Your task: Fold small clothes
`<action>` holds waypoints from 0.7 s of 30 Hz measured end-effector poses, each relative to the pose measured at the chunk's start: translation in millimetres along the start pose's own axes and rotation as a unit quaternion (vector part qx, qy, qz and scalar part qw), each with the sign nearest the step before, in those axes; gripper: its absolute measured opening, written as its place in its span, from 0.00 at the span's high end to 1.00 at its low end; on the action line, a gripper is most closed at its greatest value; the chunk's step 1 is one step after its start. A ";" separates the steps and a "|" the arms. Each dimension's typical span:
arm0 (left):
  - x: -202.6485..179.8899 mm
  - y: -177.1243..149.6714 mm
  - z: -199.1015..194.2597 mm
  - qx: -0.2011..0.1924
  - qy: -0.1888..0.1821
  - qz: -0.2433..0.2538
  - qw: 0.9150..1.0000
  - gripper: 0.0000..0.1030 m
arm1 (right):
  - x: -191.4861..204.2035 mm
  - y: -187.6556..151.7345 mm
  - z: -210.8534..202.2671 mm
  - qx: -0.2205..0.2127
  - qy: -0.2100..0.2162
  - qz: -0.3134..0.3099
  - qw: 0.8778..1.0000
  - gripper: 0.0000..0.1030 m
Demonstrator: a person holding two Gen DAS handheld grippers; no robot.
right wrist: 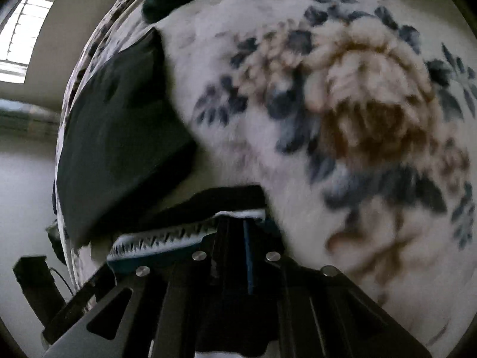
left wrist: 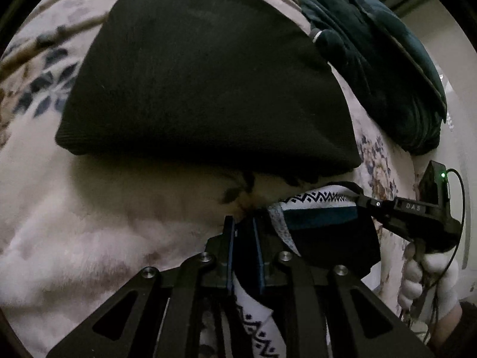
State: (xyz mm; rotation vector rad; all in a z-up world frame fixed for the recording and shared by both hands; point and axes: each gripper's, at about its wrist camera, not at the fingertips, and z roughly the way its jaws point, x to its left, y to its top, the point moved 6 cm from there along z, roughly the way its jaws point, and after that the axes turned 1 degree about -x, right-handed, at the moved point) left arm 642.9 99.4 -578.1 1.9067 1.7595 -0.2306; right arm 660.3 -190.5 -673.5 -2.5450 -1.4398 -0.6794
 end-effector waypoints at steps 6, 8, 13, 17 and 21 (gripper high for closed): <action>-13.6 -5.6 -44.5 -0.041 -0.014 -0.020 0.999 0.48 | 30.8 -24.9 -50.6 -0.033 -0.004 -0.071 0.997 0.75; -25.9 -17.6 -57.3 -0.054 -0.027 -0.019 0.998 0.42 | 40.7 -48.0 -56.8 -0.021 0.015 -0.090 0.996 0.70; -15.0 -55.1 -29.7 -0.012 0.061 0.011 0.998 0.40 | 15.5 -94.5 -34.1 0.019 -0.035 -0.105 0.994 0.71; 2.6 -54.4 -31.8 -0.012 0.029 -0.034 0.999 0.39 | -4.6 -84.8 -34.9 0.018 -0.039 -0.072 0.996 0.73; -15.6 -56.3 -63.1 -0.045 0.018 -0.020 0.999 0.41 | 3.9 -92.7 -62.8 0.011 -0.031 -0.093 0.995 0.65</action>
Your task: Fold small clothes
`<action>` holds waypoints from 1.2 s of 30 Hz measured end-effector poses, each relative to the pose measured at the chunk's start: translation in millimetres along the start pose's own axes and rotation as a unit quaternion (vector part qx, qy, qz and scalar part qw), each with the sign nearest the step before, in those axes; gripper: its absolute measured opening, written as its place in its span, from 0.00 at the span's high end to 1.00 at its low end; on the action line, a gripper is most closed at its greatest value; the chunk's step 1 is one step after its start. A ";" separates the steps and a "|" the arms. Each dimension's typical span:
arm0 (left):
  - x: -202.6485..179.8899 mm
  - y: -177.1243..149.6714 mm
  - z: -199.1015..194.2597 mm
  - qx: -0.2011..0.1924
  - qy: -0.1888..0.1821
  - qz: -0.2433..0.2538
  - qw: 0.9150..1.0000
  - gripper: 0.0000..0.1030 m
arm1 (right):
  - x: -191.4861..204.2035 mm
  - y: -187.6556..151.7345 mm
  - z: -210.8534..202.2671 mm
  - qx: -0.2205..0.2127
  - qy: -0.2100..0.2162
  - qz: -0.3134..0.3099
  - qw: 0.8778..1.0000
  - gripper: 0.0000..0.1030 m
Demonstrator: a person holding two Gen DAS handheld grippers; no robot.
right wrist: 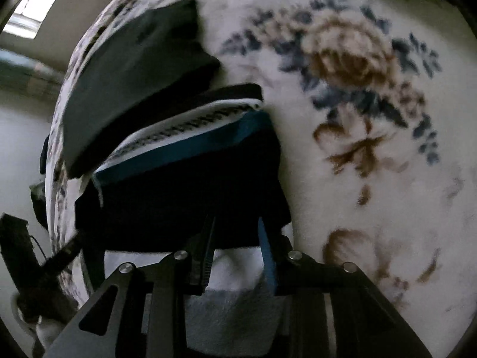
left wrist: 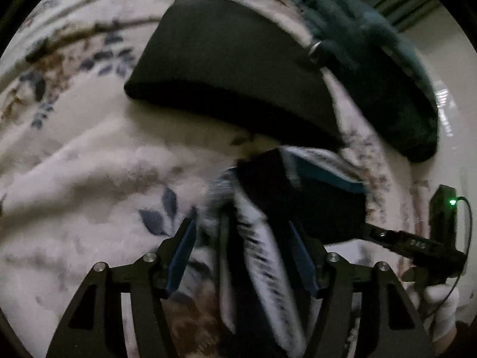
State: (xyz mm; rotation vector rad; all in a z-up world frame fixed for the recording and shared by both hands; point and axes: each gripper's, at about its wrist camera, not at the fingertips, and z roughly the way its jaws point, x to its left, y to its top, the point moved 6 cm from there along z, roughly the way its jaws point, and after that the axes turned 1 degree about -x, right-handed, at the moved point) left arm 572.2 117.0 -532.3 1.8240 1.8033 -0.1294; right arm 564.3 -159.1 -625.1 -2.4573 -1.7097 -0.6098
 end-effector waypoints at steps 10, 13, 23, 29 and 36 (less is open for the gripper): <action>-28.7 -128.5 -123.8 0.004 0.001 -0.019 1.000 0.31 | -22.1 -177.7 -101.9 0.052 0.034 -0.001 0.998 0.33; -24.8 -197.1 -143.7 0.037 0.003 -0.051 0.998 0.31 | -43.1 -247.0 -117.9 0.091 0.023 0.011 0.996 0.33; -12.7 -379.5 -90.1 0.173 0.015 -0.103 0.979 0.31 | -121.6 -420.5 -85.1 0.191 0.018 0.062 0.980 0.33; -22.7 -401.1 -79.3 0.164 0.015 -0.094 0.982 0.33 | -138.6 -467.3 -54.1 0.205 0.076 0.097 0.971 0.33; -40.7 -408.9 -84.2 0.154 0.022 -0.052 0.986 0.84 | -129.4 -487.0 -59.4 0.204 0.121 0.116 0.964 0.77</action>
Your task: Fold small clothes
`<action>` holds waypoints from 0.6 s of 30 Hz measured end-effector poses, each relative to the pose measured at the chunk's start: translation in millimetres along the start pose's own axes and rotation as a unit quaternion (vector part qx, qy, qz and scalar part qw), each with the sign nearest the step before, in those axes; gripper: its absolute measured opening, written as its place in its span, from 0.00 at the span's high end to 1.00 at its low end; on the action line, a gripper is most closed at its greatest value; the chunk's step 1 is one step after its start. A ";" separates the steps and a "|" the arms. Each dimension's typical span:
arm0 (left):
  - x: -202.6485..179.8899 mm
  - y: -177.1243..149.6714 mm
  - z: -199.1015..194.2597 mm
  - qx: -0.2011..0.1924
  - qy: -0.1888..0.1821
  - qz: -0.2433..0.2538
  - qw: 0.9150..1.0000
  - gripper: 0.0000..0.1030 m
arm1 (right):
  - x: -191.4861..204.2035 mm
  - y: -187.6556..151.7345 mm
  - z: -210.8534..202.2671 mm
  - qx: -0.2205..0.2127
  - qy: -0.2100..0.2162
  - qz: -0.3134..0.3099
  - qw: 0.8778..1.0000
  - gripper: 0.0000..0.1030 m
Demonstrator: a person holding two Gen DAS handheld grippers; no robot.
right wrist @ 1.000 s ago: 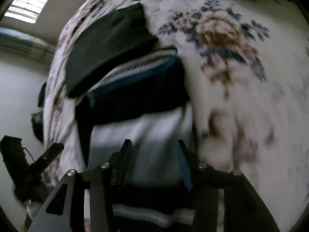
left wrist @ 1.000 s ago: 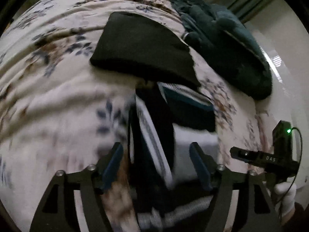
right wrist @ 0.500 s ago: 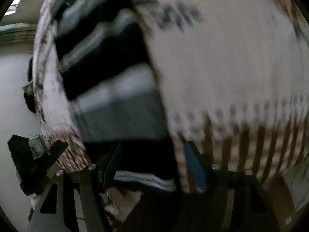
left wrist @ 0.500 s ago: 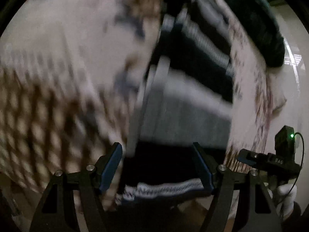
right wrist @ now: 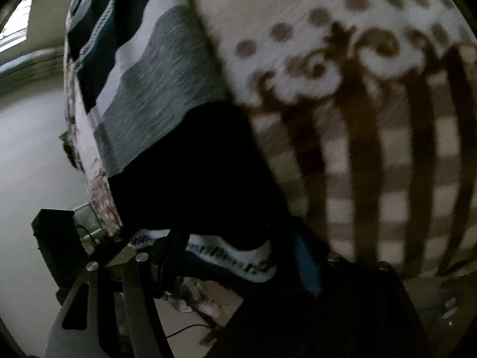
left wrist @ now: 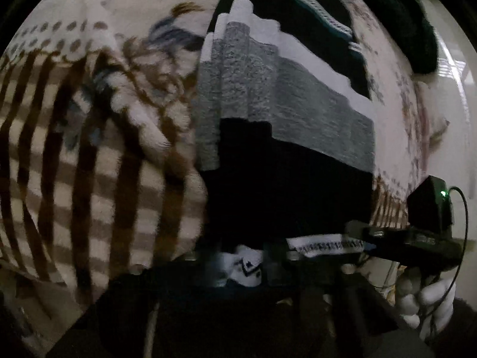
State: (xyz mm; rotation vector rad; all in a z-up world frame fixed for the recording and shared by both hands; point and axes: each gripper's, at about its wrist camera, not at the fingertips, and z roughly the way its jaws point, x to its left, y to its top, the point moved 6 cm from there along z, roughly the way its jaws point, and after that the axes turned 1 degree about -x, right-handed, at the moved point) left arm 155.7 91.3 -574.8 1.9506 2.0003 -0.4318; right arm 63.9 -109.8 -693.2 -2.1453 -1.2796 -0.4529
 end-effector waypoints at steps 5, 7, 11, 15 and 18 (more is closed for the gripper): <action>-7.2 -3.0 -25.5 -0.030 -0.023 -0.009 0.999 0.88 | 12.5 -13.9 -23.6 -0.021 0.015 -0.017 1.000 0.90; -13.2 0.5 -47.7 -0.049 -0.046 -0.026 0.997 0.89 | 27.2 -16.0 -44.5 -0.030 0.035 -0.025 0.999 0.90; -21.3 16.4 -93.0 -0.088 -0.098 -0.059 0.989 0.89 | 58.6 -15.9 -105.1 -0.062 0.074 -0.056 0.994 0.90; -41.9 60.6 -134.7 -0.134 -0.161 -0.081 0.974 0.90 | 96.4 5.3 -158.3 -0.100 0.107 -0.085 0.986 0.90; -53.3 114.3 -158.7 -0.171 -0.199 -0.084 0.961 0.90 | 131.0 44.8 -194.5 -0.135 0.126 -0.102 0.978 0.91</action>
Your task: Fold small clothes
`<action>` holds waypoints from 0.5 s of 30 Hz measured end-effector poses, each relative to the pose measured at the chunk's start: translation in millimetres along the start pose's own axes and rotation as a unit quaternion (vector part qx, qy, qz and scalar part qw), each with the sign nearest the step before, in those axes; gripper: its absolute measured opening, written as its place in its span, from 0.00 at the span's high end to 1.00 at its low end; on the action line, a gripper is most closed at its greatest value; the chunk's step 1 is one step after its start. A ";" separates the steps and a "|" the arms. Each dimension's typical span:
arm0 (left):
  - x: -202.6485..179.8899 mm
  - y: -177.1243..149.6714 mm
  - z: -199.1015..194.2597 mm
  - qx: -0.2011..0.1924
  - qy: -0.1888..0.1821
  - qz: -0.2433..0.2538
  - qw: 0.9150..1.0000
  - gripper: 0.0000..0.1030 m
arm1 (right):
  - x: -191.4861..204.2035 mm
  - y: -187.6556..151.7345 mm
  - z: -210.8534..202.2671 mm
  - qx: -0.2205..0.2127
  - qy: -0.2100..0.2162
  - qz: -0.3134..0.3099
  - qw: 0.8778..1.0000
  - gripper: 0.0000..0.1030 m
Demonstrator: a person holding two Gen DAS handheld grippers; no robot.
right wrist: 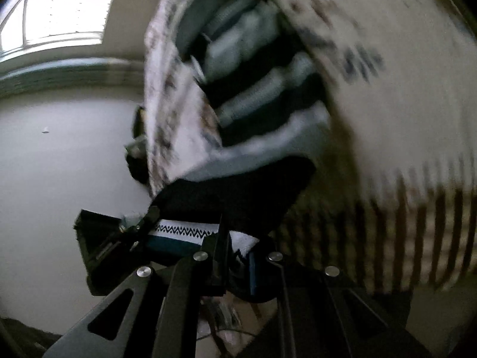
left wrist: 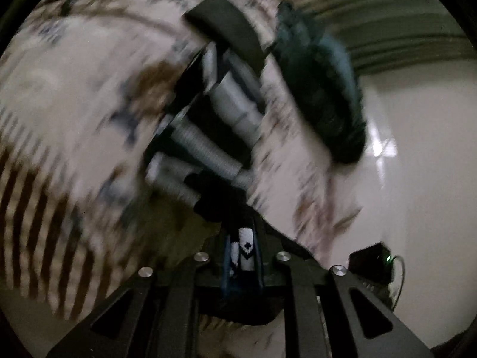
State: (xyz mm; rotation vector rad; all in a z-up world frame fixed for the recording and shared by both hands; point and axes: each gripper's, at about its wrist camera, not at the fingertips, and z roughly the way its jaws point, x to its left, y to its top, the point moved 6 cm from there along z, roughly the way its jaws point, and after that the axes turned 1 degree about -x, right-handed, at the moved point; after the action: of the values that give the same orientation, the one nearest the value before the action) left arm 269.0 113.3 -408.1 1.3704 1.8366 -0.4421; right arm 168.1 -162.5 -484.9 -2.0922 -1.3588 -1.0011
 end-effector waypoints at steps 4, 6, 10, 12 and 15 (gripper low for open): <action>-20.2 97.2 26.9 -0.051 -0.029 0.002 0.998 0.92 | 42.1 91.8 29.1 -0.056 0.000 -0.009 0.998 0.91; -24.4 143.0 42.5 -0.068 -0.043 0.007 0.997 0.95 | 50.6 147.6 51.0 -0.073 0.003 0.000 0.997 0.91; -16.2 229.7 99.9 -0.078 -0.019 0.022 0.997 0.95 | 56.5 252.6 120.2 -0.095 -0.025 0.002 0.995 0.91; -3.8 262.0 122.7 -0.083 0.001 0.039 0.996 0.93 | 44.7 294.5 153.2 -0.091 -0.044 0.013 0.995 0.91; 20.3 278.4 148.0 -0.043 0.027 0.050 0.997 0.80 | 11.7 329.1 193.4 -0.027 -0.074 0.072 0.994 0.87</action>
State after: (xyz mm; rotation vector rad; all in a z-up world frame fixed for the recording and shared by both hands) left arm 578.9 125.4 -468.8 1.4205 1.8009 -0.2738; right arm 534.3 -156.8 -593.4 -2.3073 -1.2412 -0.8479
